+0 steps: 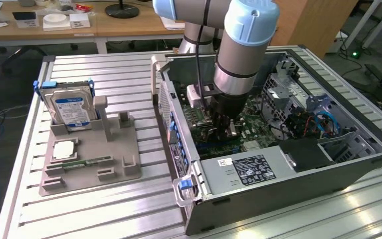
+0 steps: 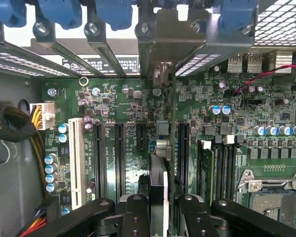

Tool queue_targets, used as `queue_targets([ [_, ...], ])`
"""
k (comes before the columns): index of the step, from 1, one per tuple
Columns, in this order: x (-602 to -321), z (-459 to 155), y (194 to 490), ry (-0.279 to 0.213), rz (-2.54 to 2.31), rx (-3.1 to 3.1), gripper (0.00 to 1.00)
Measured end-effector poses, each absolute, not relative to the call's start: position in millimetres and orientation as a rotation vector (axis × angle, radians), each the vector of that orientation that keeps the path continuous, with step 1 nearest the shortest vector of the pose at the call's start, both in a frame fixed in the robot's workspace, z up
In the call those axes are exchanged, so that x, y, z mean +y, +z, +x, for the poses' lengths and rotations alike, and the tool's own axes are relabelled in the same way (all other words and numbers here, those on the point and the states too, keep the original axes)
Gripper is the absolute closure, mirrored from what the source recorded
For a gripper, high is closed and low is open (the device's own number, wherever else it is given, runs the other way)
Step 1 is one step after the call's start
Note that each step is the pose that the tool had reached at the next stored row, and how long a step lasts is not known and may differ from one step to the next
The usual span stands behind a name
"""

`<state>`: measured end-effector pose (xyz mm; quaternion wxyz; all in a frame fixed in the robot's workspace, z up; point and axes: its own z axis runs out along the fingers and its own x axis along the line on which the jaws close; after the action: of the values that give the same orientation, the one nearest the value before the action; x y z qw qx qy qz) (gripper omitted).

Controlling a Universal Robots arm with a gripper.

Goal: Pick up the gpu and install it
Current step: 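Insert the gpu into the slot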

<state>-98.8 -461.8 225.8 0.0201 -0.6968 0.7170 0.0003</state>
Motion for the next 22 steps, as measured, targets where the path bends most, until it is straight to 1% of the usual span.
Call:
queue_targets([
  [22, -461.8, -99.9, 224.1, -0.003, -2.160, 2.222, 0.73],
])
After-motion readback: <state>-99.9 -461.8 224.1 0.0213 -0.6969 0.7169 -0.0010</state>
